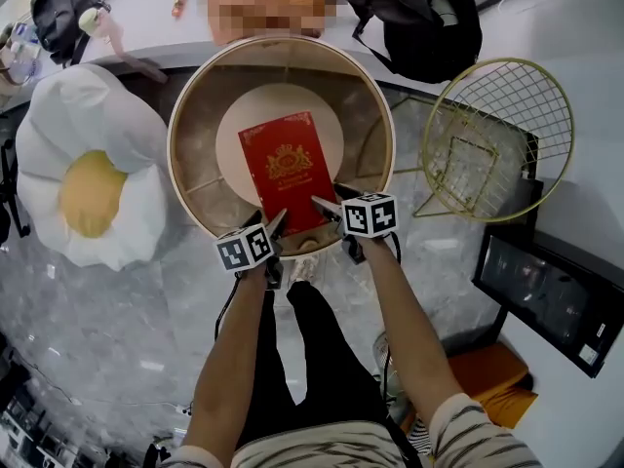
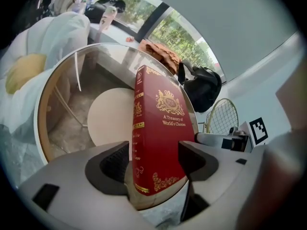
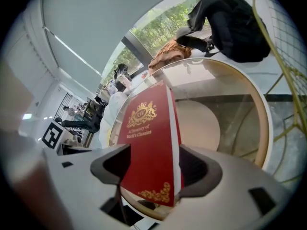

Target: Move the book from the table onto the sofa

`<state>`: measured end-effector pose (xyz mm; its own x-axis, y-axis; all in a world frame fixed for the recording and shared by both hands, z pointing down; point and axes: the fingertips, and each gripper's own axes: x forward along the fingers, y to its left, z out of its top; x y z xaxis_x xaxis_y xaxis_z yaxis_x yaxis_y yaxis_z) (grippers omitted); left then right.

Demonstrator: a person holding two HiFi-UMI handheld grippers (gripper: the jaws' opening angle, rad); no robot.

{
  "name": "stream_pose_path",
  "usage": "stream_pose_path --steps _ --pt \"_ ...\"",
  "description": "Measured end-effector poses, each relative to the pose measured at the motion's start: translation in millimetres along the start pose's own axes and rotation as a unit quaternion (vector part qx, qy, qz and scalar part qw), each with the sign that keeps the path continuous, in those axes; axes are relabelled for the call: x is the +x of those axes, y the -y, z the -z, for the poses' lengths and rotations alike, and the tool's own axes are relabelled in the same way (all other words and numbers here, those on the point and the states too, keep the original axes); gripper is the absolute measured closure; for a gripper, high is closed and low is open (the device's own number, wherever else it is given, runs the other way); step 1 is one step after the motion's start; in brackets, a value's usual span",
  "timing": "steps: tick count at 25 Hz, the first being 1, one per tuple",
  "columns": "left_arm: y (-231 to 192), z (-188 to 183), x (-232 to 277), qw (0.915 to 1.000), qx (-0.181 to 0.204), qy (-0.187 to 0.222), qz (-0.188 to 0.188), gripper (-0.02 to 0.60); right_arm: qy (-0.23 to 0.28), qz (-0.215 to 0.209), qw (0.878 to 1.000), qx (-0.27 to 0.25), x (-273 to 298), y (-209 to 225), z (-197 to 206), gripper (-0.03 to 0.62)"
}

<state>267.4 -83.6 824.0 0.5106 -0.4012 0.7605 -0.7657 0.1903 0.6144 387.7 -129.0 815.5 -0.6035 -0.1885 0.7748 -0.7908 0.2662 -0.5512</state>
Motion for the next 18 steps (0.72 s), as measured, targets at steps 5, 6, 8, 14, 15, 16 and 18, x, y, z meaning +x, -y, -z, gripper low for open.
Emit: stream_pose_path --steps 5,6,8,14,15,16,18 --pt "-2.0 2.3 11.0 0.9997 -0.008 -0.021 0.012 0.276 -0.017 -0.016 1.000 0.009 11.3 0.6 3.8 0.281" --pt "-3.2 3.5 13.3 0.9995 -0.012 -0.025 0.013 0.276 -0.019 -0.018 1.000 0.013 13.3 1.4 4.8 0.278" --pt "-4.1 6.7 17.7 0.9991 -0.020 -0.034 0.018 0.275 -0.021 -0.023 0.999 0.020 15.9 3.7 6.1 0.276" --pt "-7.4 12.4 22.6 0.9983 -0.023 -0.047 0.026 0.272 -0.039 -0.024 0.999 0.024 22.4 10.5 14.0 0.275" --pt "-7.3 12.3 23.5 0.9982 -0.024 -0.048 0.027 0.270 -0.040 -0.024 0.999 0.024 23.4 11.7 13.8 0.275" --pt "-7.1 12.0 24.5 0.9981 -0.025 -0.049 0.029 0.270 -0.042 -0.023 0.999 0.023 24.6 12.4 13.5 0.275" --pt "-6.5 12.0 26.5 0.9978 -0.027 -0.052 0.033 0.270 -0.045 -0.027 0.998 0.024 27.0 11.6 13.9 0.273"
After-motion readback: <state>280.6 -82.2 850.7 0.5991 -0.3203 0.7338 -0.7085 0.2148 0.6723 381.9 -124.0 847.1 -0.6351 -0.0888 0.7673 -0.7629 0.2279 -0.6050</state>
